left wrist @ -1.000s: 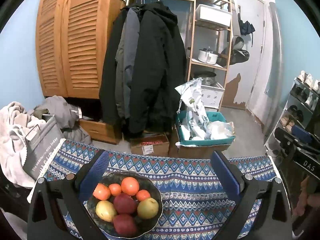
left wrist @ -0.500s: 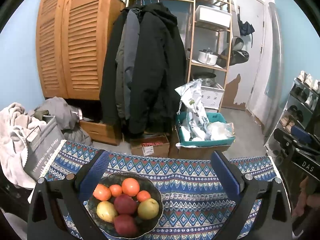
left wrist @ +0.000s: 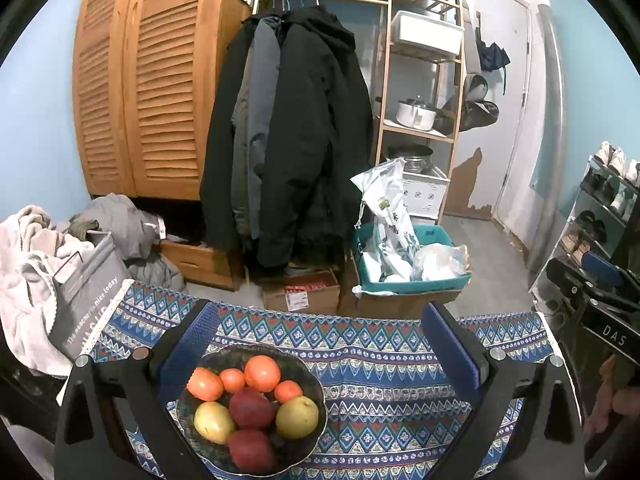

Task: Organize fruits

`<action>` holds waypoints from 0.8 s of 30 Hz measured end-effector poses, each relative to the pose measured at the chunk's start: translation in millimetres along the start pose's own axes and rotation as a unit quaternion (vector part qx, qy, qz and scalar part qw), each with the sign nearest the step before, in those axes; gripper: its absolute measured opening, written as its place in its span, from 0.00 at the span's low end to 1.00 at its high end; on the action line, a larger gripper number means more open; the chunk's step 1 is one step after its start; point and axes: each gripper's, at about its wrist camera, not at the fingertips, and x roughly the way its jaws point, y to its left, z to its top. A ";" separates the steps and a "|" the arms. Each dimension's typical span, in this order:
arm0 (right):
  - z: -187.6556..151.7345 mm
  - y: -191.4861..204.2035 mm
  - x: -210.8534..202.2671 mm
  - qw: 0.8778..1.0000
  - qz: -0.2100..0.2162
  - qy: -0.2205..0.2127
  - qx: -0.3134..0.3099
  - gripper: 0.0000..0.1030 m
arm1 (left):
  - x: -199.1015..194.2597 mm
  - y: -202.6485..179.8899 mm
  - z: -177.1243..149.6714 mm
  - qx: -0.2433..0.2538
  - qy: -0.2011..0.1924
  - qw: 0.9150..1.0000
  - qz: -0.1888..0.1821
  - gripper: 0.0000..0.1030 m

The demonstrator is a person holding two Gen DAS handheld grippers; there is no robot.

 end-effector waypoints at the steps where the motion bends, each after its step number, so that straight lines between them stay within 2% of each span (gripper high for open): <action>1: -0.1 -0.1 -0.4 1.000 0.000 0.000 0.000 0.80 | 0.2 0.0 0.1 0.000 0.000 1.000 0.000 0.99; 24: 0.9 -0.3 -1.0 1.000 0.000 0.001 -0.003 0.80 | -4.0 1.0 0.8 0.004 0.006 0.999 0.031 0.99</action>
